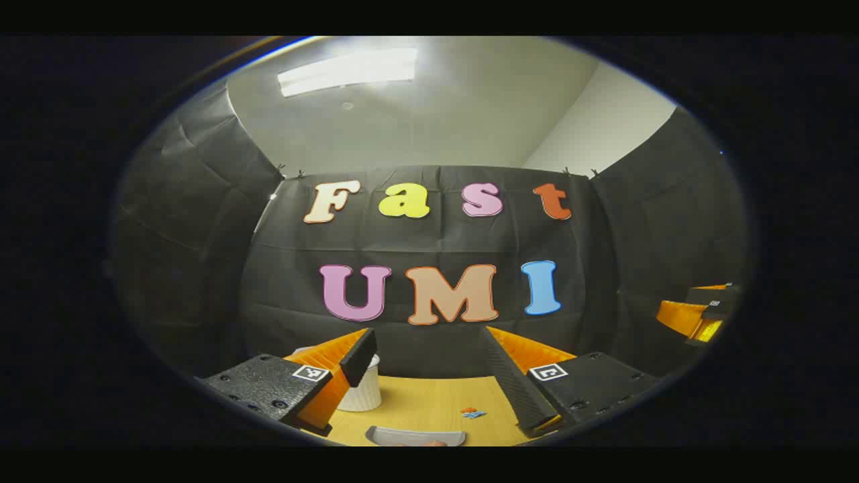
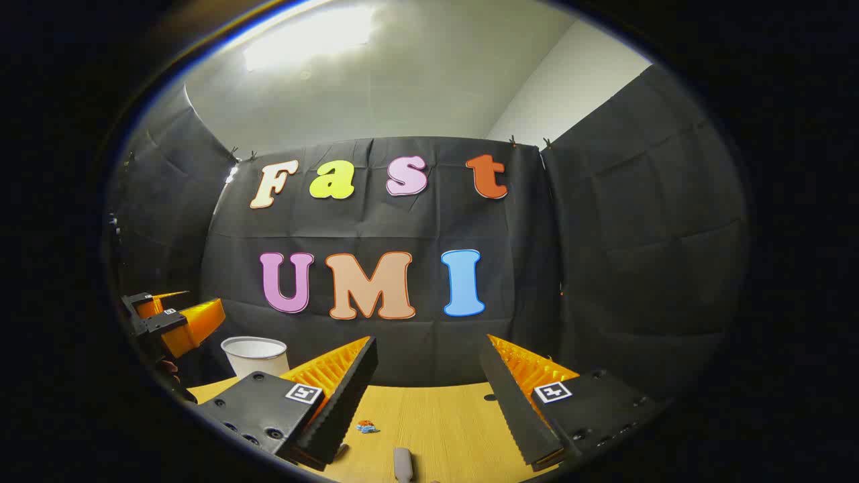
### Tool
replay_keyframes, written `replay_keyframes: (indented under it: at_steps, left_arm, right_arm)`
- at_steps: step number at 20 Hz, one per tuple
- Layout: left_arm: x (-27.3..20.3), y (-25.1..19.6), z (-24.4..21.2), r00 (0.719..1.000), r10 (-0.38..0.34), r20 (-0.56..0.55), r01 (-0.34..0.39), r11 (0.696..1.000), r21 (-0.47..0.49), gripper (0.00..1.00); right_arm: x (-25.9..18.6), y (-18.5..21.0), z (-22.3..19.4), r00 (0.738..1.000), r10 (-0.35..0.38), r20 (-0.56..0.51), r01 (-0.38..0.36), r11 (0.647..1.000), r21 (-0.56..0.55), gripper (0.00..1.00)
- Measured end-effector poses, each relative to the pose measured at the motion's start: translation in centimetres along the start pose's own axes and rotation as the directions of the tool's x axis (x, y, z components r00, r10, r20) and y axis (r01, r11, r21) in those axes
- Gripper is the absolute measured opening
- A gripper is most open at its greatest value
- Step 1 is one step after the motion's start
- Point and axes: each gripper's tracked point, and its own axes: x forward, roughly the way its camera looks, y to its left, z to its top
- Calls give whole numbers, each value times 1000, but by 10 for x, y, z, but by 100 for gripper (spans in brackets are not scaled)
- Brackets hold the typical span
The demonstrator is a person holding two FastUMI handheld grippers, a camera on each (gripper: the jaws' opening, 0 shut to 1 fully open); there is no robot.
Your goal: Pick up the small broom and dustpan from the desktop, sweep the trash into the dustpan with the broom, and then empty the trash into the garbage bin.
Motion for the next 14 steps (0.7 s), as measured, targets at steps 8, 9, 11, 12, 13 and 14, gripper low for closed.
replay_keyframes:
  at_steps: [8, 9, 11, 12, 13, 14]
  left_arm:
    - [-4, 7, -4, 1000, 31, -4, -31, 999, 13, 92]
    - [-3, 7, -5, 999, 35, -6, -35, 999, 7, 92]
    - [-2, 8, -13, 999, 37, -31, -37, 999, 3, 92]
    - [-2, 7, -16, 998, 37, -42, -37, 999, 8, 92]
    - [-2, 8, -17, 998, 41, -45, -41, 999, 12, 92]
    - [-3, 10, -15, 998, 42, -42, -42, 999, 13, 92]
  right_arm:
    - [3, 2, -2, 999, 51, -9, -50, 999, 18, 98]
    - [5, 2, -2, 999, 53, -8, -53, 998, 20, 98]
    - [6, 1, -1, 999, 49, -1, -49, 999, 10, 99]
    - [6, 1, -1, 999, 43, 2, -43, 999, 5, 98]
    - [7, 2, -1, 999, 41, 3, -41, 999, 1, 98]
    - [7, 2, -2, 999, 42, 2, -42, 999, -1, 98]
